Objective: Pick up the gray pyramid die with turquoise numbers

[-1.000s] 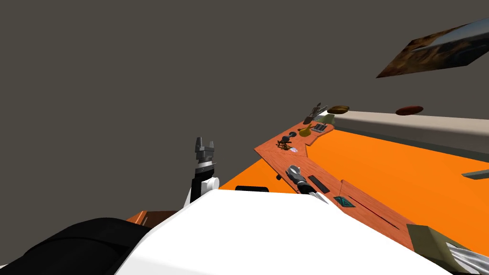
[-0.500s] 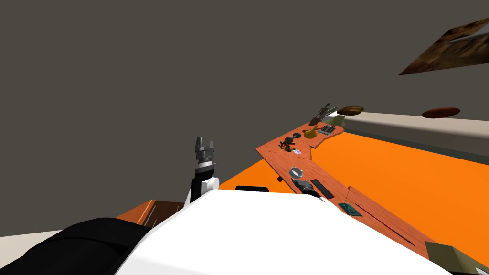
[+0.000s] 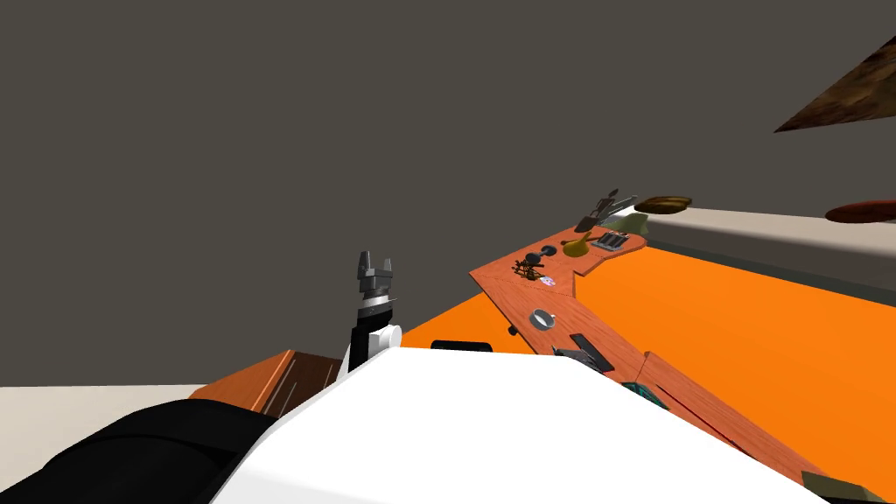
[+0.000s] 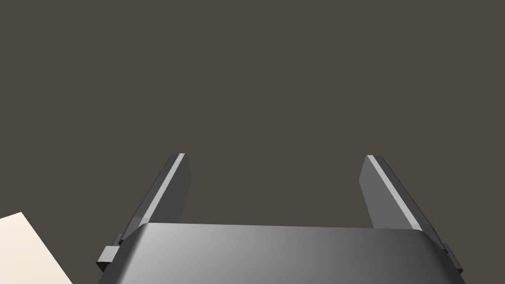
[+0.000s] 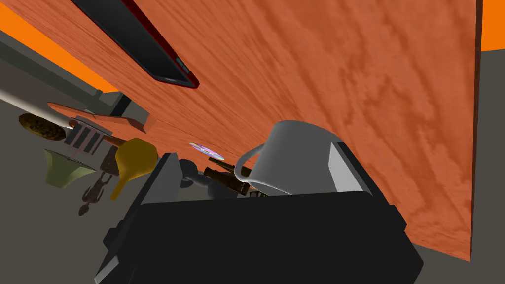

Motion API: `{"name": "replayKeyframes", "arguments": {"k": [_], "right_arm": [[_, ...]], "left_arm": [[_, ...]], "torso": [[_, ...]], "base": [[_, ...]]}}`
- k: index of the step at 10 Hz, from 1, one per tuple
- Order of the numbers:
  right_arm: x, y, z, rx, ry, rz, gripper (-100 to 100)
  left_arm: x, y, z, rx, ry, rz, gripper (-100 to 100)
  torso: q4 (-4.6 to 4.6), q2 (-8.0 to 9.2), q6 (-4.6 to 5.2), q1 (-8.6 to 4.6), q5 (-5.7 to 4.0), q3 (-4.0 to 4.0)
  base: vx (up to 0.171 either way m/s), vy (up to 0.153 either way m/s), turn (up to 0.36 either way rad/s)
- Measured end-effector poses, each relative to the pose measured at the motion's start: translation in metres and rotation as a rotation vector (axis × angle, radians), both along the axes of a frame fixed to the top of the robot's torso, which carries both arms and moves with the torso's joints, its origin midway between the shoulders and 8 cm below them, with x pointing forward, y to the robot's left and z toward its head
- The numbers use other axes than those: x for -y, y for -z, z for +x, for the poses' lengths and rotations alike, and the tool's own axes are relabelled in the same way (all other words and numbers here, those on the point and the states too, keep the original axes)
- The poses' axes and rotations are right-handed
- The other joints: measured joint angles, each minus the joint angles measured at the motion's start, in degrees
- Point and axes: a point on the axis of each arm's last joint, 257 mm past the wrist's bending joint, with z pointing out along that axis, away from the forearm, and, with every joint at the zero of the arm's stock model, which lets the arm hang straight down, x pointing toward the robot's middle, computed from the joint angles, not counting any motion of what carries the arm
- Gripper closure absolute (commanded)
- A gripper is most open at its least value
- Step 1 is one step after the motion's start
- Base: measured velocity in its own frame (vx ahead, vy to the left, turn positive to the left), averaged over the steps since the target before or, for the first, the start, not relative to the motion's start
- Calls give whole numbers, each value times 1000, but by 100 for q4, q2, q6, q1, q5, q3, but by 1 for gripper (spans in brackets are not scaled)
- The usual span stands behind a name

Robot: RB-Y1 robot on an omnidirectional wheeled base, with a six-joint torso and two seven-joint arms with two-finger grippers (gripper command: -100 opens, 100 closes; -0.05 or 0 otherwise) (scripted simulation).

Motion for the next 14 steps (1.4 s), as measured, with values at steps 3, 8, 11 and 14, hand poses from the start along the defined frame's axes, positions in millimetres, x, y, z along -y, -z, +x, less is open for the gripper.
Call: {"name": "replayKeyframes", "arguments": {"k": [3, 8, 11, 14], "right_arm": [[28, 10, -45, -123, 1, -90, -100], [69, 23, -116, -310, 2, -207, -100], [92, 20, -150, -404, 1, -269, -100], [92, 22, -151, -406, 20, -265, -100]], "left_arm": [[0, 0, 0, 0, 0, 0, 0], [0, 0, 0, 0, 0, 0, 0], [0, 0, 0, 0, 0, 0, 0], [0, 0, 0, 0, 0, 0, 0]], "torso": [[-1, -4, 0, -4, 0, -2], [1, 4, 2, -19, -3, 3], [-2, -15, 0, -20, -6, -8], [1, -1, -6, 15, 3, 0]], "base": [[-14, -68, 51], [-28, -91, 76], [9, -101, 42], [-55, -29, 172]]}}
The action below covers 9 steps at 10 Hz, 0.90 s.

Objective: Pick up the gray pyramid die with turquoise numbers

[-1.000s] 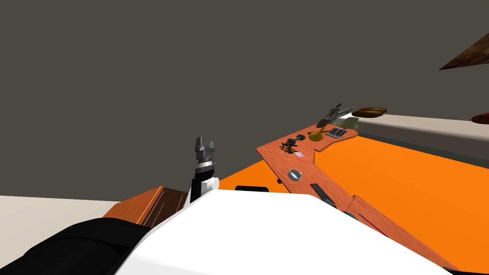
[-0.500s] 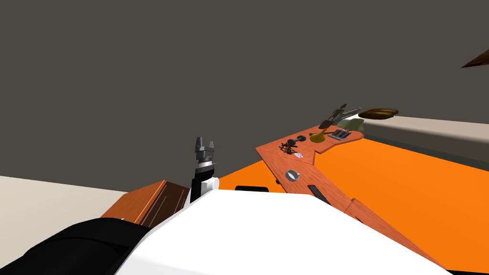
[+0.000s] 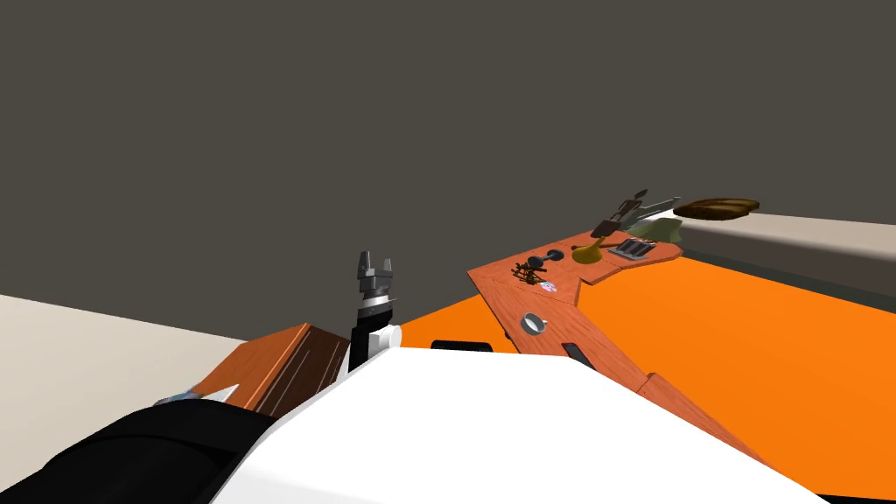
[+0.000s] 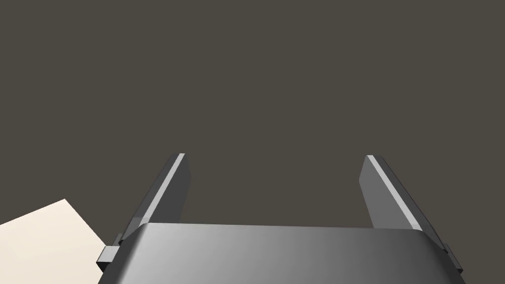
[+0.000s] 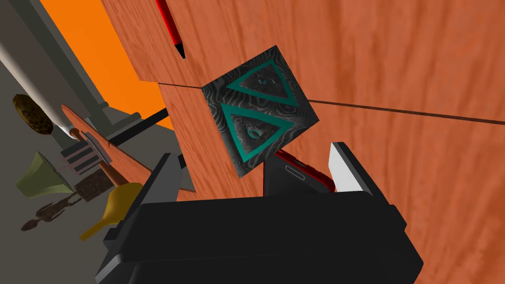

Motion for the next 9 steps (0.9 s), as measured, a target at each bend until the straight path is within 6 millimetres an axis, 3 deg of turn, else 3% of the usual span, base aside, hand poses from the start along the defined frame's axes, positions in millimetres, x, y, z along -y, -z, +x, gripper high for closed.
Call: {"name": "replayKeyframes", "arguments": {"k": [6, 7, 9], "right_arm": [[-10, 12, -6, -5, 147, -3, -100], [-10, 12, -6, -6, 150, -4, 100], [-10, 12, -6, -7, 149, -4, 100]], "left_arm": [[0, 0, 0, 0, 0, 0, 0], [0, 0, 0, 0, 0, 0, 0], [0, 0, 0, 0, 0, 0, 0]], "torso": [[9, 39, 6, -16, -4, 23], [4, 14, 10, -7, -2, 10], [-2, -10, 11, 3, 1, -5]], "base": [[-138, -58, 219], [-11, -2, -4], [-3, -2, 1]]}}
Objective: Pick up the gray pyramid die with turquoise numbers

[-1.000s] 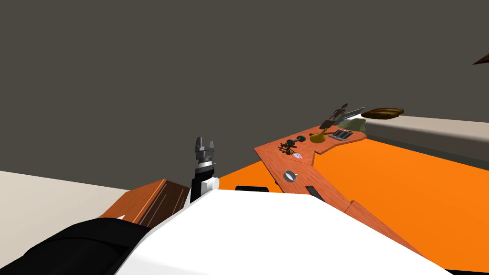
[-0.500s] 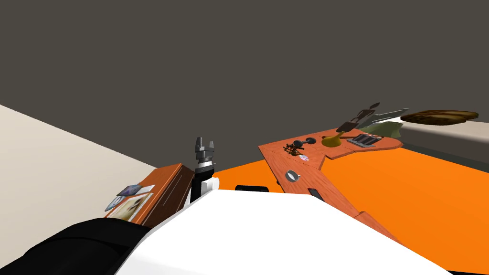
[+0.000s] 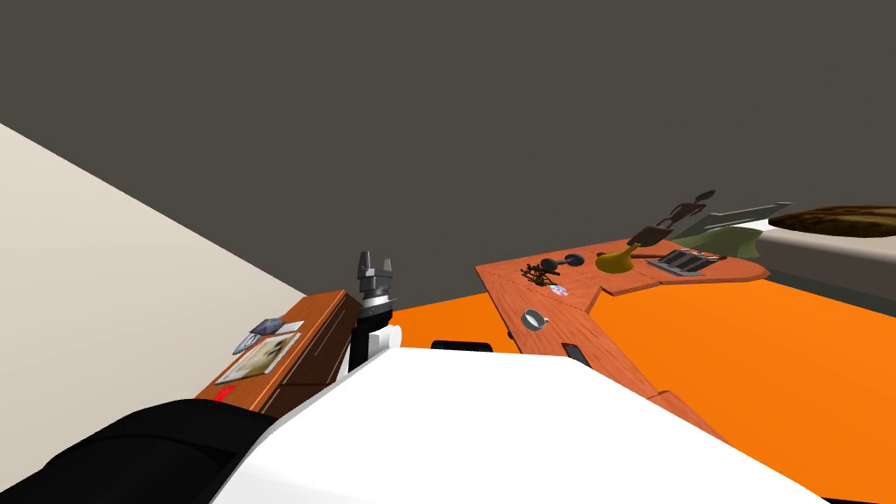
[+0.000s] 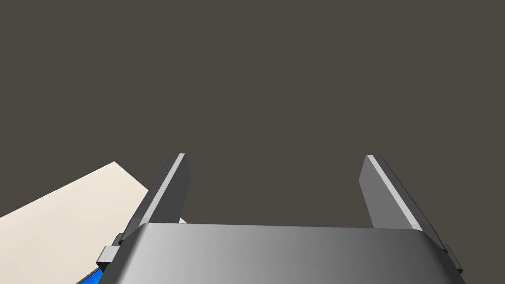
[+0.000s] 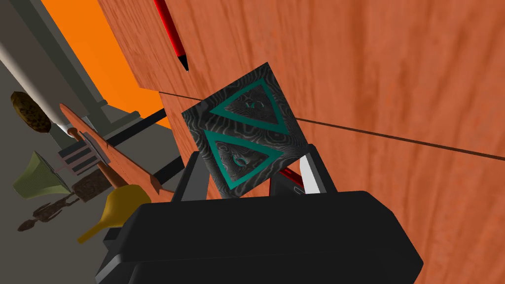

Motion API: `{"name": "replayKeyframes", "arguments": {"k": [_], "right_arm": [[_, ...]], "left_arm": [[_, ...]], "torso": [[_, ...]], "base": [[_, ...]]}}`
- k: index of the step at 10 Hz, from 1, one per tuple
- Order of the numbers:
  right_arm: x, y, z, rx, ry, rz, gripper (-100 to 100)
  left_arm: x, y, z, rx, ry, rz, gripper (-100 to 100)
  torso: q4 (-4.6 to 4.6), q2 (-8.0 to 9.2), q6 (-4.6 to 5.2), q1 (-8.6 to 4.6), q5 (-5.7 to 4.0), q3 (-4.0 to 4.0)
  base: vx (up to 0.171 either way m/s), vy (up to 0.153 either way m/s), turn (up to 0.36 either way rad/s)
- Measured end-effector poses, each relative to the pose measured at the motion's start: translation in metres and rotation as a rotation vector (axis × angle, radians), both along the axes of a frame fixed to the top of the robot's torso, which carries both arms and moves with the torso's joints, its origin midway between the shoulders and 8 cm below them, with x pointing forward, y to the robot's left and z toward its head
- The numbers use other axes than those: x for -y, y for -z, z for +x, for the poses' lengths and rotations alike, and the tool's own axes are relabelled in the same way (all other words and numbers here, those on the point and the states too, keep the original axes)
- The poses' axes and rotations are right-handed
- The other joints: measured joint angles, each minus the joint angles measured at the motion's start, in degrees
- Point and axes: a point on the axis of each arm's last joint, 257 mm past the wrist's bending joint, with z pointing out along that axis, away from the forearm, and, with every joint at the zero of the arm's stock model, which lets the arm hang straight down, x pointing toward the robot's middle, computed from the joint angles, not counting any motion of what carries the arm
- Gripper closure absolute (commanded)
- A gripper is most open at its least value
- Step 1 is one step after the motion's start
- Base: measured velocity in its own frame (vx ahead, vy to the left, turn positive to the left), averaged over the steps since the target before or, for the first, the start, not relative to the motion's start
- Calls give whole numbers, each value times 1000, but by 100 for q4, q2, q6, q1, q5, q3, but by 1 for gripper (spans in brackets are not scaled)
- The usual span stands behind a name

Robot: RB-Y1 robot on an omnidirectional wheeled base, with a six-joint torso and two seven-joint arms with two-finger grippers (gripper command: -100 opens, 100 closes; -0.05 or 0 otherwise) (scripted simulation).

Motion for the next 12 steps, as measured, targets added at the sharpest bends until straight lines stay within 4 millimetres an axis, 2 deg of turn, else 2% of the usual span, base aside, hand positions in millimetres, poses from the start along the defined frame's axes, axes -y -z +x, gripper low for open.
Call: {"name": "replayKeyframes", "arguments": {"k": [2, 3, 4, 7, 11, 12], "right_arm": [[0, 0, 0, 0, 1, 0, 100], [0, 0, 0, 0, 1, 1, 0], [0, 0, 0, 0, 1, 1, 100], [6, -6, 2, 2, -57, -4, 100], [11, -13, 7, 7, -147, 0, 100], [11, -13, 6, 6, -151, 2, 0]], "left_arm": [[0, 0, 0, 0, 0, 0, 0], [0, 0, 0, 0, 0, 0, 0], [0, 0, 0, 0, 0, 0, 0], [0, 0, 0, 0, 0, 0, 0], [0, 0, 0, 0, 0, 0, 0], [0, 0, 0, 0, 0, 0, 0]], "torso": [[-1, -5, -2, 2, 2, -3], [-1, -6, -2, 3, 3, -3], [-1, -6, -2, 3, 3, -4], [-10, -51, 9, 32, 9, -28], [-13, -54, 4, 35, 10, -32], [-7, -37, -8, 23, 8, -21]], "base": [[0, 0, 0], [0, 0, 0], [82, 8, -197], [146, 59, -308], [114, 60, -170], [9, 10, 12]]}}
